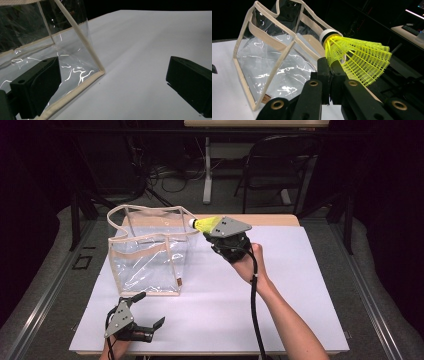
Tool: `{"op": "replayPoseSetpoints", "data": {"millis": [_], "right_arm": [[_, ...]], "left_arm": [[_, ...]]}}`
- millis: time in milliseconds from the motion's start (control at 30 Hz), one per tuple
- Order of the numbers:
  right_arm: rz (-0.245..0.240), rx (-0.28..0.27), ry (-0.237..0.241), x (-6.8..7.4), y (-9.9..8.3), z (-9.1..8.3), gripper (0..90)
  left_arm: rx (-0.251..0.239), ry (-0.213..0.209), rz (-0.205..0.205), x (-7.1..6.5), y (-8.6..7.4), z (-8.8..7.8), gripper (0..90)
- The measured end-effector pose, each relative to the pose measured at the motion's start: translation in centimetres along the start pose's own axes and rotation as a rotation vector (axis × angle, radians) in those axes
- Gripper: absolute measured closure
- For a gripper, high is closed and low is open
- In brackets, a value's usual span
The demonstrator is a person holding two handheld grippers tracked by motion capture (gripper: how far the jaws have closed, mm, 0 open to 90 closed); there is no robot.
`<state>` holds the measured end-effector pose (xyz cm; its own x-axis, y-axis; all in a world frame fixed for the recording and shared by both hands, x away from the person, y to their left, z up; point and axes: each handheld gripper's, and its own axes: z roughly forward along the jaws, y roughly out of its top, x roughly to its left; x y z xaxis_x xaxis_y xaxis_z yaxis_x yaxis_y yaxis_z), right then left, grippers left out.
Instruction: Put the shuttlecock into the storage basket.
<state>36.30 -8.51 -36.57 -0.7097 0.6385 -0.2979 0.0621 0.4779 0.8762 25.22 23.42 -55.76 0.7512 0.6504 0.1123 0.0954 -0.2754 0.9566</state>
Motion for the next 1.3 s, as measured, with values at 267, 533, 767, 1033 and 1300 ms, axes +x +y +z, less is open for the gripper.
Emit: {"op": "replayPoseSetpoints", "data": {"millis": [267, 533, 767, 1033, 1300], "right_arm": [[-0.010, 0.002, 0.013, 0.1, 0.9, 0.7, 89.0], [-0.011, 0.013, 0.023, 0.1, 1.6, 1.5, 88.9], [-0.014, 0.021, 0.031, 0.0, 2.2, 2.0, 88.9], [-0.011, 0.028, 0.039, 0.0, 2.7, 2.9, 88.9], [-0.018, 0.038, 0.052, 0.2, 3.2, 3.6, 88.8]], "left_arm": [[0.001, -0.001, -0.001, 0.0, 0.0, 0.0, 0.0], [-0.001, -0.001, -0.002, 0.0, 0.0, 0.0, 0.0], [0.001, -0.003, -0.001, 0.0, 0.0, 0.0, 0.0], [0.001, -0.004, -0.001, 0.0, 0.0, 0.0, 0.0], [0.000, -0.003, -0.004, 0.0, 0.0, 0.0, 0.0]]}}
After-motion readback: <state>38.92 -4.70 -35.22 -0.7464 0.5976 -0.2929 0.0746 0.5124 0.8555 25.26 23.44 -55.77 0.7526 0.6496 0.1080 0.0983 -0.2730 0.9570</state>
